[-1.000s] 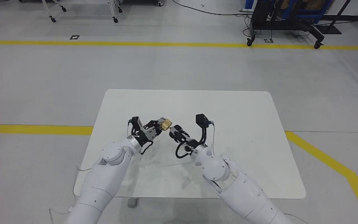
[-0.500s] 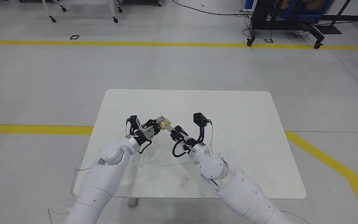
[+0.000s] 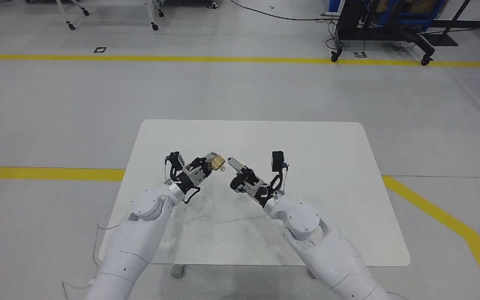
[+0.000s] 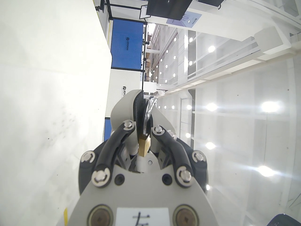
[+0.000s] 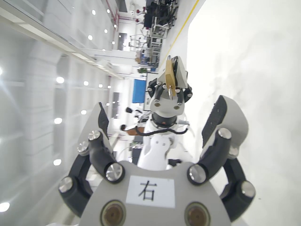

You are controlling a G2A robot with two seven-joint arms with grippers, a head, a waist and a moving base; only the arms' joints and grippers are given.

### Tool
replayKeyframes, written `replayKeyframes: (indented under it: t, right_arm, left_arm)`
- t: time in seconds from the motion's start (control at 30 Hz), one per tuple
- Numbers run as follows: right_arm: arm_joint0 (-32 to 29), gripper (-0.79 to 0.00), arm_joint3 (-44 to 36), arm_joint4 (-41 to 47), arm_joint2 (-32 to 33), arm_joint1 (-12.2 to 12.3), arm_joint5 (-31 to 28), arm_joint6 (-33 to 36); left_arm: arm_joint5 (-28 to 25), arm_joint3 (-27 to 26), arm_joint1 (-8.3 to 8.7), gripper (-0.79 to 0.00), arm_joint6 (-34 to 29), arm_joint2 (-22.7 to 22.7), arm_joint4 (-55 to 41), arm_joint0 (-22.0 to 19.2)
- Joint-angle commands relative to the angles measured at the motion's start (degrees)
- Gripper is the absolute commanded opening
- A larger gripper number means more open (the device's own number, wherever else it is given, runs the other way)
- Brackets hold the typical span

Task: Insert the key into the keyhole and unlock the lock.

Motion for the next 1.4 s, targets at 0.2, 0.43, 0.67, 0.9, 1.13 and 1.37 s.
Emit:
replayKeyframes:
  t: [0.2,0.43,0.67,0.9,1.13,1.37]
  right_arm:
    - [1.22,-0.606,5.17,10.73,0.12,-0.7,-1.07,7.14]
    - [2.51,-0.542,7.86,12.64,-0.92,-1.42,-2.71,7.75]
    - [2.92,-0.585,8.92,14.17,-0.95,-1.86,-3.38,7.63]
    - [2.77,-0.785,9.58,16.61,-0.63,-2.2,-3.38,7.99]
    - [2.85,-0.785,11.58,24.16,0.52,-2.61,-3.01,12.13]
    - [3.7,-0.785,15.94,37.56,2.59,-3.09,0.06,21.74]
  left_arm:
    - [-2.95,-0.37,-0.02,-0.785,-0.87,0.08,0.75,0.31]
    - [-3.87,-0.65,-0.02,-0.785,-1.04,-0.04,0.87,0.59]
    - [-4.3,-1.09,-0.03,-0.785,-1.4,0.05,1.01,0.9]
    - [-4.97,-1.43,-0.04,-0.785,-1.76,0.1,1.2,1.07]
    - [-6.0,-1.63,-0.09,-0.785,-2.86,0.54,1.72,1.01]
    - [-9.61,-2.12,-0.09,-0.785,-3.98,0.6,2.2,1.23]
